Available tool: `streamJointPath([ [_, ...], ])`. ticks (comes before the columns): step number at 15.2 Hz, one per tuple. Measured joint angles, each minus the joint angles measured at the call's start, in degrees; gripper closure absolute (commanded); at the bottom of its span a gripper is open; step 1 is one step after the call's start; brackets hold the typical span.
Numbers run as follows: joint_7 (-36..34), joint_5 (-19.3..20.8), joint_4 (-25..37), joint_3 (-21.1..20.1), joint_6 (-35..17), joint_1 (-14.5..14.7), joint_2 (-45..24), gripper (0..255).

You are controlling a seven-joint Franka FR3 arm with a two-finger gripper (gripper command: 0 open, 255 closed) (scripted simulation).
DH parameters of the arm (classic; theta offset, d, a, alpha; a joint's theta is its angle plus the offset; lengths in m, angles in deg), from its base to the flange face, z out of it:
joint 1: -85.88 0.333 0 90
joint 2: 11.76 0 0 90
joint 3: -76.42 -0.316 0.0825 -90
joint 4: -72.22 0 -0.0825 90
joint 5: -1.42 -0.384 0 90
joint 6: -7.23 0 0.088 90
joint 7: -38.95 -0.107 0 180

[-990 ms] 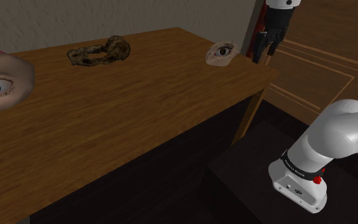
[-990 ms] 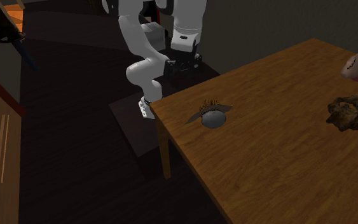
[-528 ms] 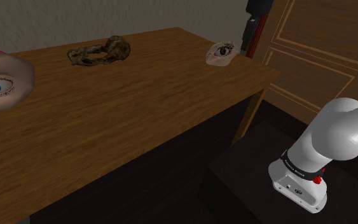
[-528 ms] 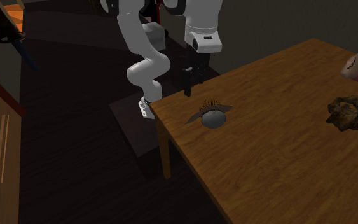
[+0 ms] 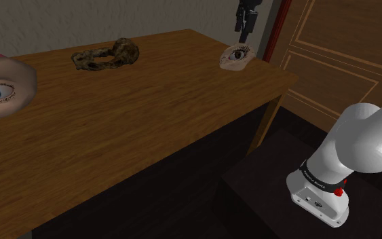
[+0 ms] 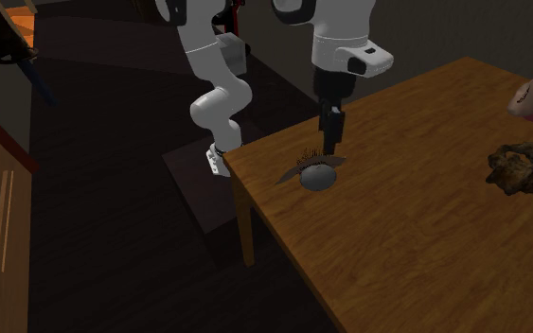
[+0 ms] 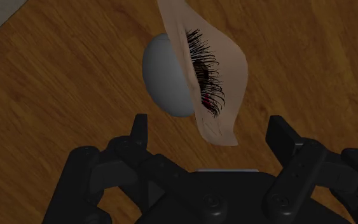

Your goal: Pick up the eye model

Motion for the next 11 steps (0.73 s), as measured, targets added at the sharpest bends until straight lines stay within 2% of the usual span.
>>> streamJointPath([
  [7, 1.36, 0.09, -5.21, 0.23, -5.21, 0.35, 0.28, 0],
  [8, 1.34, 0.10, -5.55, 0.24, -5.49, 0.34, 0.34, 255],
  [11, 1.33, 0.13, -5.78, 0.25, -5.76, 0.33, 0.41, 255],
])
